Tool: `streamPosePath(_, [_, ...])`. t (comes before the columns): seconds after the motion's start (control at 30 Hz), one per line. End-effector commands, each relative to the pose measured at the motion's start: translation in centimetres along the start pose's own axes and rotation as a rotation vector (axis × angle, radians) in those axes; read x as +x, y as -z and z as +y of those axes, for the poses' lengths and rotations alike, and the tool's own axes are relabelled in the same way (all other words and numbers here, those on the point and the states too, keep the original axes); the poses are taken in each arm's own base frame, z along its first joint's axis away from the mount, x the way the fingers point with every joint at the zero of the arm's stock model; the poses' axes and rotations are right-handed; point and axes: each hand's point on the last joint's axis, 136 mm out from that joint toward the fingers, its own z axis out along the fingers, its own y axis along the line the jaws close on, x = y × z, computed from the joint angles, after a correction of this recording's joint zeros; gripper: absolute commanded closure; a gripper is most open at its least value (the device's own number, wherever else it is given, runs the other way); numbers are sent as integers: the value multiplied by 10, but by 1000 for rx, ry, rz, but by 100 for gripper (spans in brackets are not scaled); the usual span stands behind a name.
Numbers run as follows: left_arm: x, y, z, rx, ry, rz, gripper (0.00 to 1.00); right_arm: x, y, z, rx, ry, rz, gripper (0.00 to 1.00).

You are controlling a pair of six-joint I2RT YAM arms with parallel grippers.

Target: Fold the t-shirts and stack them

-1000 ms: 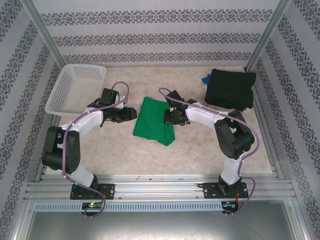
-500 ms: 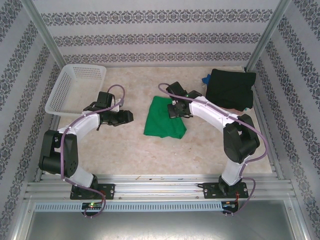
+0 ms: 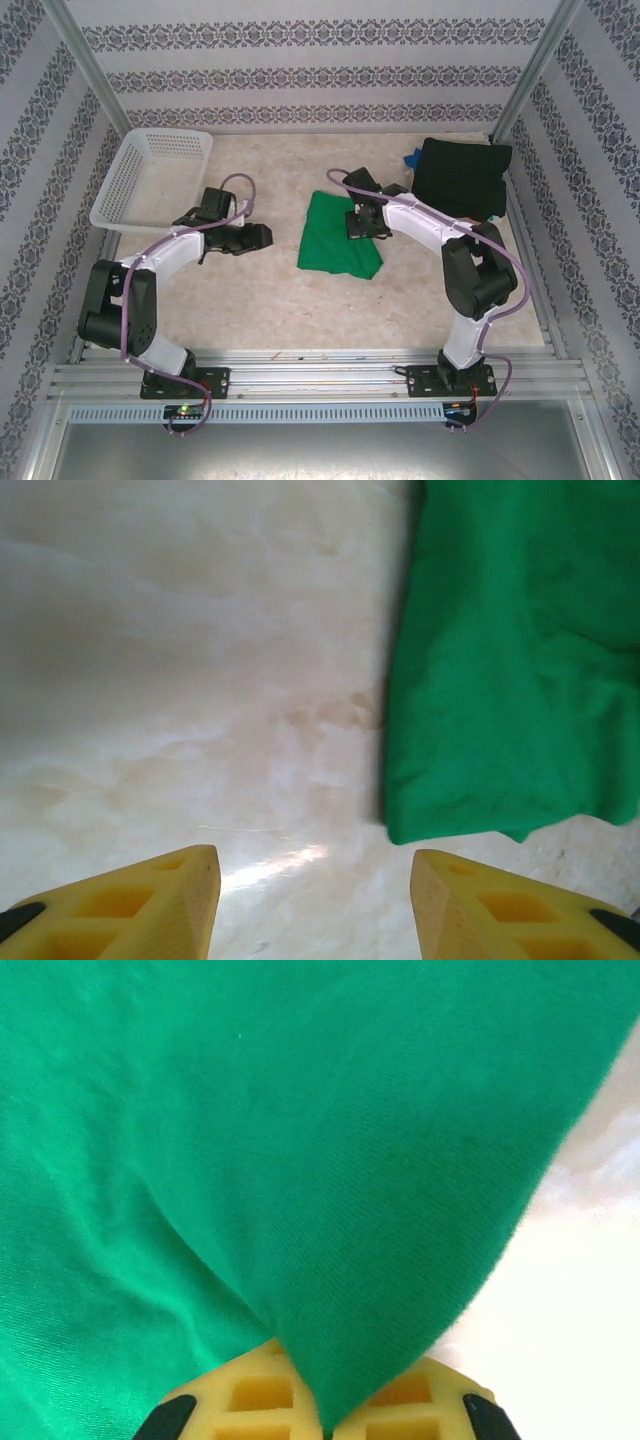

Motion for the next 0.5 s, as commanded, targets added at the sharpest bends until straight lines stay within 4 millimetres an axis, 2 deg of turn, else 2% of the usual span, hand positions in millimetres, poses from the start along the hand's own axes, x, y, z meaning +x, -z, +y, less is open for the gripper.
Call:
streamPosePath(0.0, [-12,-7,-45,42,-118,-50,46,18,-16,-5,2,-62,42,100])
streamPosePath(0.07, [-10,-21,-58,58,-150,-21,45,24,-16,-10,18,-72,44,94])
streamPosePath(0.13, [-8,-40,-60,57,-158,22,46,29,-10,-18,36,-86,32,70])
streamPosePath(0.27, [-7,-63,-53,52,-139,66,48,42,-3,-23,-12,-126,17,64])
streamPosePath(0.37, [-11,-62,-50,36,-144,57,47,58,-5,-11,-104,-158,22,61])
streamPosePath(0.47, [-16,-51,-45,-4,-155,43,47,73,-6,2,-136,-166,31,59])
